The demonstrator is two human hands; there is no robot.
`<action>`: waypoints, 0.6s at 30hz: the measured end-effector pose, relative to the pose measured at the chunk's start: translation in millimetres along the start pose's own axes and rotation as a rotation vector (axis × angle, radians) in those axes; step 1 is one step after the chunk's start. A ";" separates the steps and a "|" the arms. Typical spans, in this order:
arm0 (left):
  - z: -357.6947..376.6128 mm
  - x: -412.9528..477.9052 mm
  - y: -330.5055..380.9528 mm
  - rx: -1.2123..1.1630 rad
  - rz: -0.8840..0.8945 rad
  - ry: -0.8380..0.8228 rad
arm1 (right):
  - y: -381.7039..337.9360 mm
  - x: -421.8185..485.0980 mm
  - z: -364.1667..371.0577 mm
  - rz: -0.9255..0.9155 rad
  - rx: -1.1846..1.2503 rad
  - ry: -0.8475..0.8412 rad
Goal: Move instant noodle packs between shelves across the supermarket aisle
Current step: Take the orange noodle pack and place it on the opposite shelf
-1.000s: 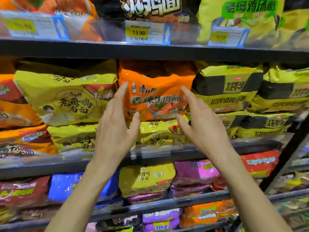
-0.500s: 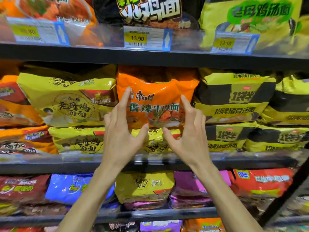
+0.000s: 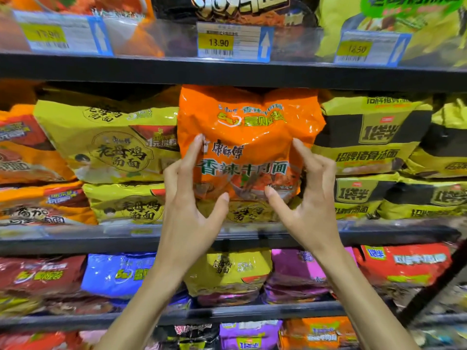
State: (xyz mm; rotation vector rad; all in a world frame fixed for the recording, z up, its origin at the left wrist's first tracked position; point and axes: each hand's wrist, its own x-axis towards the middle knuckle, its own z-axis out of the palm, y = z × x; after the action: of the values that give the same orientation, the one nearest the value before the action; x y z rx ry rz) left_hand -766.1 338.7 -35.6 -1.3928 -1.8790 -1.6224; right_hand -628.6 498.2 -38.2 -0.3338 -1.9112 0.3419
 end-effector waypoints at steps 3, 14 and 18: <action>-2.3 6.0 -7.9 0.029 0.035 -0.021 | -0.3 -1.6 -0.4 0.037 -0.008 -0.027; -12.7 10.8 -11.9 -0.027 0.033 -0.124 | -20.4 -8.8 -1.8 0.102 0.016 -0.098; -14.4 -1.2 -15.8 -0.148 0.100 -0.115 | -33.7 -21.8 -6.5 0.131 0.081 -0.048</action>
State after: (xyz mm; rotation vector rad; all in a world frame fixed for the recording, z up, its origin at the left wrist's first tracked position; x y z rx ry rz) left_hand -783.2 327.1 -41.3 -1.6451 -1.7485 -1.6950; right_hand -617.2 459.3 -41.4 -0.4016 -1.9212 0.5173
